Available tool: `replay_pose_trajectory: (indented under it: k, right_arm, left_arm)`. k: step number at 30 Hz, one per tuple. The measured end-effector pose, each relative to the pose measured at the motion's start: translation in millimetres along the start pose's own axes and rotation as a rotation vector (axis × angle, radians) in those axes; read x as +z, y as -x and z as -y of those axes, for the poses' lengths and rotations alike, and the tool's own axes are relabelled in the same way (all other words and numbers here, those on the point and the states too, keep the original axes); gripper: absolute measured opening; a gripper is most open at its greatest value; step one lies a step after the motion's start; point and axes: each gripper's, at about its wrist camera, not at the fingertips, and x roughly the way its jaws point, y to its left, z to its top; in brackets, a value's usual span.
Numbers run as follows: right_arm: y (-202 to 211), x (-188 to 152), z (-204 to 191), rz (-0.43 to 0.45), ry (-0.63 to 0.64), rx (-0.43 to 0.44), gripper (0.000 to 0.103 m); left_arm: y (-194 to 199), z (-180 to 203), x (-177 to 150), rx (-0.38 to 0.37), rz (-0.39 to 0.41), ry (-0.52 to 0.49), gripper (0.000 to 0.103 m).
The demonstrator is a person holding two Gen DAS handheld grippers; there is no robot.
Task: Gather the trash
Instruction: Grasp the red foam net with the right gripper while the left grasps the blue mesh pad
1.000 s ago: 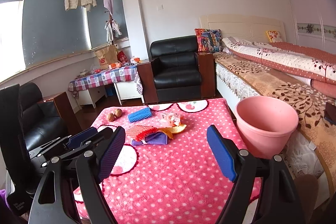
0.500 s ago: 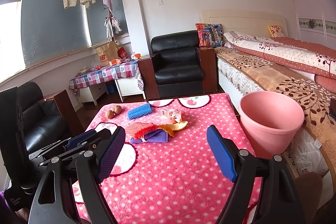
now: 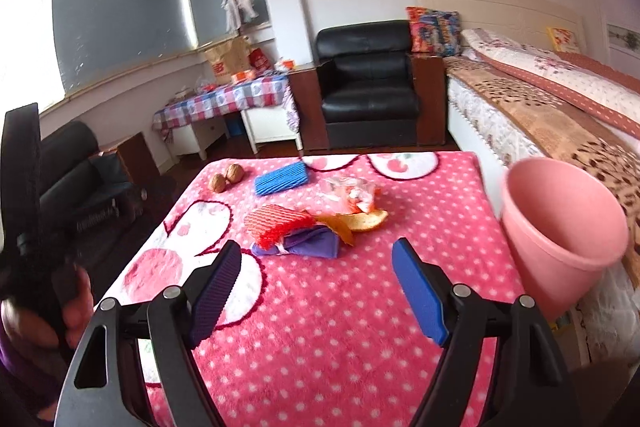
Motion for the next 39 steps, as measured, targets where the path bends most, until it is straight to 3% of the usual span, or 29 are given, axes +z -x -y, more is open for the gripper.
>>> replay_pose_trajectory:
  k: [3,6,10,13,18,21,23,25,31,39]
  right_arm:
    - [-29.4,13.6,-14.3,-0.037,0.081,0.066,0.071]
    - [-55.1,24.7,-30.6,-0.069,0.165,0.126,0.069]
    - [-91.7,29.1,-46.0,-0.142,0.228,0.183,0.067]
    - [-118.1,26.8,-49.9,-0.192,0.245,0.193,0.06]
    - [-156.1,20.5,-48.8,-0.243,0.271,0.165,0.052]
    - [-165.5,14.0,-45.0,-0.251,0.292,0.133,0.035]
    - [-162.7,14.2,-39.0,-0.239,0.279,0.135,0.016]
    - [-158.6,15.7,-27.3,-0.247,0.217,0.173,0.011]
    - [-128.5,18.6,-1.0,-0.233,0.095,0.243,0.009]
    - [-95.3,25.9,35.7,-0.181,0.043,0.187,0.009]
  left_arm:
    - [-5.3,-17.5,28.5,0.059,0.053,0.042,0.037]
    - [-2.8,-22.5,61.4,0.109,0.127,0.009,0.037]
    - [-4.7,-20.9,92.8,0.116,0.163,-0.035,0.037]
    - [-27.6,-19.2,97.3,0.08,0.103,-0.041,0.037]
    - [-76.8,-18.6,80.3,0.083,-0.01,-0.081,0.037]
    - [-104.8,-22.8,68.2,0.074,-0.088,-0.09,0.037]
    - [-123.3,-20.8,60.0,0.057,-0.137,-0.113,0.037]
    - [-138.1,-17.2,50.7,0.047,-0.171,-0.139,0.037]
    - [-177.3,-9.4,34.8,0.019,-0.229,-0.149,0.037]
    - [-213.2,6.1,22.3,0.042,-0.273,-0.212,0.037]
